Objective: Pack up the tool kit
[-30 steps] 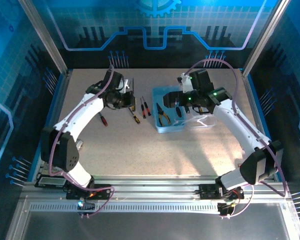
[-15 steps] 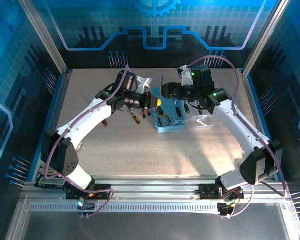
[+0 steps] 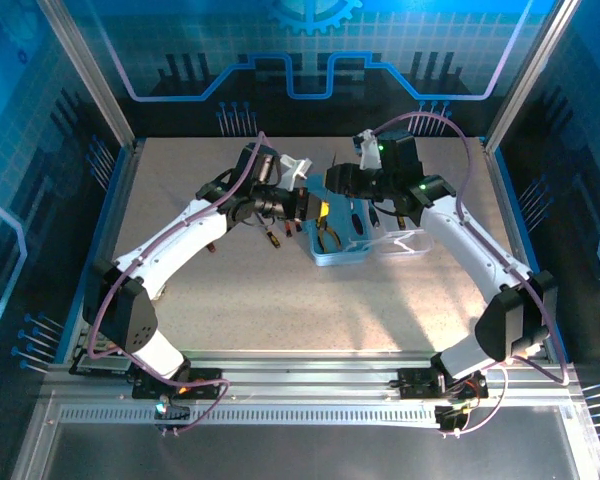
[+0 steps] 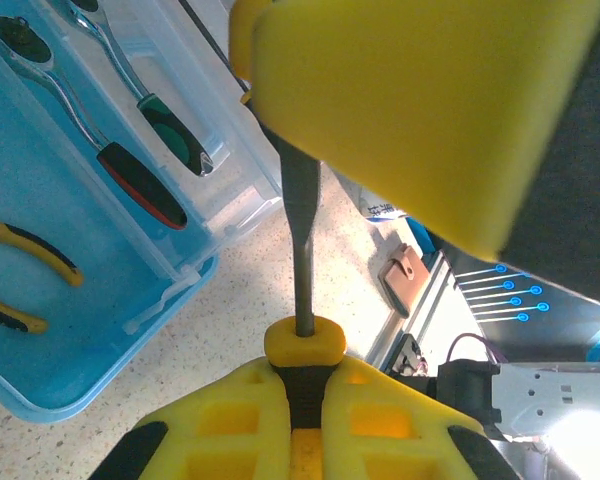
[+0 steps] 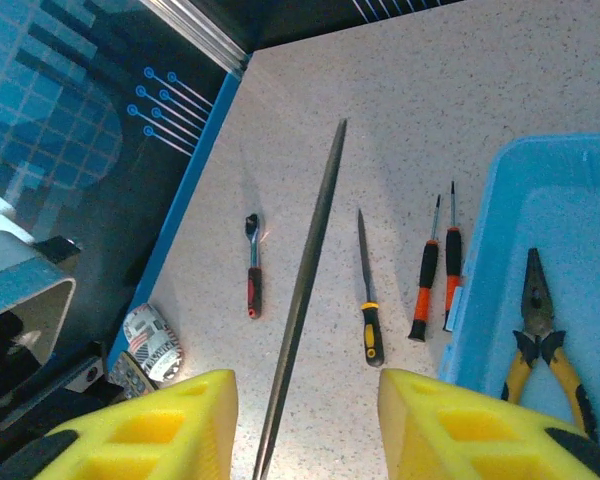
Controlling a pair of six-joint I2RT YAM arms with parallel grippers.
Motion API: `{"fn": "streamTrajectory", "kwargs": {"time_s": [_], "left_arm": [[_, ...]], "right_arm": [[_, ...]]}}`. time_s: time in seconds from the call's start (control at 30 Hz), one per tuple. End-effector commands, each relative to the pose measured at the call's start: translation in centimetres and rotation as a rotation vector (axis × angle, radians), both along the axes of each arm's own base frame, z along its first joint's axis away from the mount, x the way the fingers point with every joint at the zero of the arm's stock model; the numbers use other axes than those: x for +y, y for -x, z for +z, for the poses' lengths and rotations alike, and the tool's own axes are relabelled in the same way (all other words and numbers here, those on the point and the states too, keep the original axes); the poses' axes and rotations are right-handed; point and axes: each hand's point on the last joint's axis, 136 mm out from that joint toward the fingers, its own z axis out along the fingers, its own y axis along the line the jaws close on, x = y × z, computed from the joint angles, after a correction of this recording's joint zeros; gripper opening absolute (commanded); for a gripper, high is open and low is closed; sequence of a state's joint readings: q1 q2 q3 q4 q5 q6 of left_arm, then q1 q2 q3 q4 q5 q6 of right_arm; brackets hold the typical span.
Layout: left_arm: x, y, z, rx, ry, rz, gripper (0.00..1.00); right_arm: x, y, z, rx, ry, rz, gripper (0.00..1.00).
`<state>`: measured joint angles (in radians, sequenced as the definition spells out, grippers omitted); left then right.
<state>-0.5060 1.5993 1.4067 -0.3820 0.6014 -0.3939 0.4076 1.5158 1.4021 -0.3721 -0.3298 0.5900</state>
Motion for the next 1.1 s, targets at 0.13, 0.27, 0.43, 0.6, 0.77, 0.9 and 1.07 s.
{"fn": "streamTrajectory", "kwargs": {"time_s": [0.13,0.27,0.43,0.6,0.77,0.9,1.07], "left_arm": [[-0.7,0.5,2.5,-0.044,0.051,-0.034,0.00],[-0.7,0.4,2.2,-0.040,0.045,-0.035,0.00],[-0.6,0.2,1.9,-0.038,0.032,-0.027,0.04],[-0.2,0.1,2.0,-0.053,0.004,-0.020,0.33],[2.3,-1.0,1.9,-0.081,-0.089,0.056,0.76],[6.0,-2.3,1.5,-0.073,-0.131,0.161,0.95],[11.9,-3.6,-1.7,0.016,-0.272,0.328,0.99]], "right_arm": [[1.5,0.2,-0.1,-0.008,-0.008,0.030,0.23],[1.8,0.3,-0.3,-0.005,-0.004,0.038,0.05],[1.3,0.3,0.0,-0.018,0.022,0.039,0.00],[-0.1,0.2,0.2,-0.027,0.058,0.025,0.00],[-3.8,-0.1,-0.5,-0.023,0.200,-0.021,0.00],[-7.9,-0.6,-1.6,0.001,0.375,-0.078,0.00],[-12.6,-1.5,-3.7,0.058,0.598,-0.141,0.00]]}}
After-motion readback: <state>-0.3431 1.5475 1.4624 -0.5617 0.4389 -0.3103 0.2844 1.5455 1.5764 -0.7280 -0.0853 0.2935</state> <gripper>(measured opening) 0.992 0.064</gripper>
